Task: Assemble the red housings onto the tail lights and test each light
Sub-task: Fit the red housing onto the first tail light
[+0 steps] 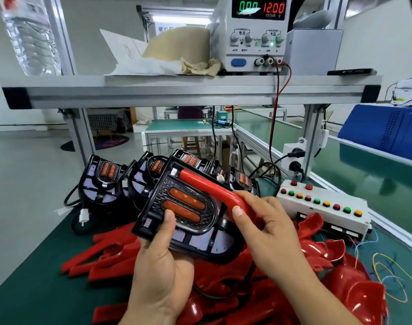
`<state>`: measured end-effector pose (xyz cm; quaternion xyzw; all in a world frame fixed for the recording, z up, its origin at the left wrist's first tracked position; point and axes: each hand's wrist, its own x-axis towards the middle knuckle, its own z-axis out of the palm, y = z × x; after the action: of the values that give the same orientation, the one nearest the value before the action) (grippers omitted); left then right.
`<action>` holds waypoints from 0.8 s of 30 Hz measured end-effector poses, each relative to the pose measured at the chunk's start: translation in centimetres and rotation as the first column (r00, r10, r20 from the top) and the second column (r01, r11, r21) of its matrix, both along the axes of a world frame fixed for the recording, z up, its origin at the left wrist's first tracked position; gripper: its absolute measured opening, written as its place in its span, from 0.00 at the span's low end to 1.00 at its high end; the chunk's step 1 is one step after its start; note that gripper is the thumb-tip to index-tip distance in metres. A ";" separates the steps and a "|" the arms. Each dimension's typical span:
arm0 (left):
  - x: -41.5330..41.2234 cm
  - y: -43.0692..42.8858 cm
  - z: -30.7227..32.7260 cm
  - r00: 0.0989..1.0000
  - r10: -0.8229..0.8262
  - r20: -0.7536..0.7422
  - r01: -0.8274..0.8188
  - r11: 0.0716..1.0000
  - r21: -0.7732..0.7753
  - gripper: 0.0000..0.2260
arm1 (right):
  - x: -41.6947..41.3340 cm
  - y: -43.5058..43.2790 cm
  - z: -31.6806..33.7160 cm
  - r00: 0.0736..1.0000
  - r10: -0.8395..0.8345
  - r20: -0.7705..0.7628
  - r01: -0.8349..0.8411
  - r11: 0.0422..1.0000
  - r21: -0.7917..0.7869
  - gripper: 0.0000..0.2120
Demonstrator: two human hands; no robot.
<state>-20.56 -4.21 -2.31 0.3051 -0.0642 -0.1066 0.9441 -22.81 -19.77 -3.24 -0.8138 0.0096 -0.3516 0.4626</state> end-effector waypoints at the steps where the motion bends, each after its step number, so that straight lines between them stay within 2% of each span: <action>1: -0.1 0.0 -0.1 1.000 -0.013 0.013 0.013 1.000 -0.005 0.25 | 0.0 -0.1 -0.1 0.999 -0.028 -0.017 0.028 0.999 -0.023 0.15; 3: -0.1 0.1 -0.3 0.999 -0.022 0.028 0.023 0.999 -0.041 0.27 | 0.0 -0.3 -0.3 0.995 -0.069 -0.072 0.066 0.996 -0.055 0.13; 5: -0.2 0.2 -0.4 0.998 -0.034 0.045 0.037 0.997 -0.069 0.27 | 0.0 -0.3 -0.5 0.991 -0.089 -0.101 0.081 0.994 -0.077 0.16; 7: -0.4 0.2 -0.3 0.997 -0.049 0.055 0.052 0.996 -0.072 0.24 | 0.1 -0.1 -0.5 0.993 -0.081 -0.085 0.076 0.995 -0.067 0.17; 8: -0.5 0.1 -0.4 0.998 -0.050 0.048 0.053 0.996 -0.071 0.23 | 0.1 0.0 -0.5 0.996 -0.058 -0.066 0.056 0.998 -0.032 0.18; 10: -0.7 0.0 -0.5 0.998 -0.065 0.021 0.067 0.996 -0.063 0.20 | 0.0 0.1 -0.6 0.997 0.059 -0.040 -0.053 0.988 0.148 0.20; 12: -0.7 0.2 -0.8 0.995 -0.099 0.017 0.099 0.995 -0.019 0.19 | -0.2 0.1 -0.6 0.975 0.221 0.012 -0.212 0.916 0.339 0.23; 14: -0.3 1.3 -0.5 0.982 -0.157 0.109 0.150 0.986 0.073 0.25 | -0.6 -0.2 -0.4 0.958 0.279 0.067 -0.283 0.878 0.386 0.23; 15: 0.0 2.3 -0.2 0.965 -0.191 0.181 0.158 0.971 0.179 0.29 | -0.8 -0.5 -0.3 0.955 0.281 0.092 -0.294 0.873 0.389 0.23; 16: 0.6 3.5 0.4 0.942 -0.208 0.263 0.111 0.934 0.340 0.31 | -1.1 -0.9 -0.2 0.954 0.278 0.111 -0.299 0.873 0.385 0.23; 18: 1.7 5.6 1.7 0.877 -0.209 0.432 -0.149 0.737 0.659 0.32 | -1.4 -1.5 -0.1 0.958 0.259 0.120 -0.285 0.898 0.336 0.23; 19: 2.1 6.0 2.2 0.854 -0.175 0.491 -0.284 0.634 0.720 0.34 | -1.5 -1.7 0.0 0.964 0.246 0.099 -0.264 0.924 0.275 0.23; 20: 2.8 6.2 2.3 0.845 -0.149 0.513 -0.344 0.584 0.736 0.35 | -1.5 -1.6 -0.1 0.969 0.236 0.071 -0.246 0.949 0.199 0.21; 22: 3.3 5.5 2.2 0.856 -0.167 0.489 -0.311 0.589 0.746 0.38 | -1.4 -1.1 -0.5 0.974 0.227 0.029 -0.228 0.973 0.048 0.19; 24: 3.6 4.5 1.4 0.863 -0.186 0.469 -0.279 0.599 0.751 0.40 | -1.3 -0.5 -0.9 0.975 0.221 -0.001 -0.220 0.974 -0.049 0.21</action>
<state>-16.96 0.29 -0.87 0.7125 -0.2447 -0.0150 0.6575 -24.10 -20.31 -4.11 -0.8201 -0.0903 -0.3001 0.4788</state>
